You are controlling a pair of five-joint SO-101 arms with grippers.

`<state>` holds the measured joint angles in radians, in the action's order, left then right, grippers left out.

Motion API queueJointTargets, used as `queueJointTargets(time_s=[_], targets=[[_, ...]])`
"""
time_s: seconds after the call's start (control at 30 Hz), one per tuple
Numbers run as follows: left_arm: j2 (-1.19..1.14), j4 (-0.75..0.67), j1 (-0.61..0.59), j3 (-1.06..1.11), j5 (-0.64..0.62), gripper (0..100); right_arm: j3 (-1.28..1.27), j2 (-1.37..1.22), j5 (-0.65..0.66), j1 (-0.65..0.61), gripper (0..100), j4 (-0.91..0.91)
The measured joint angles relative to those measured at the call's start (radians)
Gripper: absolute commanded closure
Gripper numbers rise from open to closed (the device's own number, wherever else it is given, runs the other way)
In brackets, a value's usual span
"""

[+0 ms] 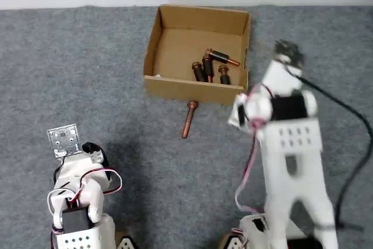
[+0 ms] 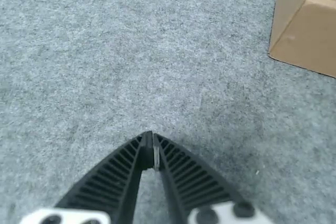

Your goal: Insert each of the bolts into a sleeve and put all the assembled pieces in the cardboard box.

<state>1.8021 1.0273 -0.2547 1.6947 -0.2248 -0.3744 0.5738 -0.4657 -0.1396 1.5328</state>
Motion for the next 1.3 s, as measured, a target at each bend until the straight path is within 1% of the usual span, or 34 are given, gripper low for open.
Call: queueJointTargets(time_s=[0.1, 0.23, 0.37, 0.53, 0.67, 0.8, 0.9, 1.0, 1.07, 1.13, 1.3], targets=[[0.0, 0.0, 0.0, 0.0, 0.0, 100, -0.186, 0.158, 0.0, 0.06, 99.1, -0.071], [0.0, 0.0, 0.04, 0.0, 0.002, 100, -0.414, 0.344, 0.008, 0.132, 99.1, -0.117], [0.0, 0.0, 0.097, 0.0, 0.0, 100, -0.56, 0.52, 0.11, 0.184, 99.1, -0.138], [0.0, -0.003, 0.181, 0.0, -0.002, 100, -0.671, 0.746, 0.175, 0.187, 99.1, -0.133], [0.0, -0.048, 0.255, -0.009, -0.002, 100, -0.741, 0.907, 0.215, 0.192, 99.1, -0.126], [0.0, -0.066, 0.342, -0.124, -0.002, 100, -0.796, 1.036, 0.255, 0.19, 99.1, -0.126], [-0.012, -0.066, 0.404, -0.227, 0.006, 100, -0.812, 1.099, 0.259, 0.19, 99.1, -0.13], [-0.137, -0.066, 0.448, -0.339, 0.046, 100, -0.812, 1.1, 0.261, 0.19, 99.1, -0.132], [-0.27, -0.068, 0.459, -0.442, 0.051, 100, -0.812, 1.092, 0.262, 0.19, 99.1, -0.138], [-0.448, -0.068, 0.463, -0.572, 0.051, 100, -0.813, 1.079, 0.262, 0.19, 99.1, -0.141], [-0.984, -0.046, 0.465, -0.896, 0.051, 100, -0.813, 1.065, 0.262, 0.19, 99.1, -0.141]])
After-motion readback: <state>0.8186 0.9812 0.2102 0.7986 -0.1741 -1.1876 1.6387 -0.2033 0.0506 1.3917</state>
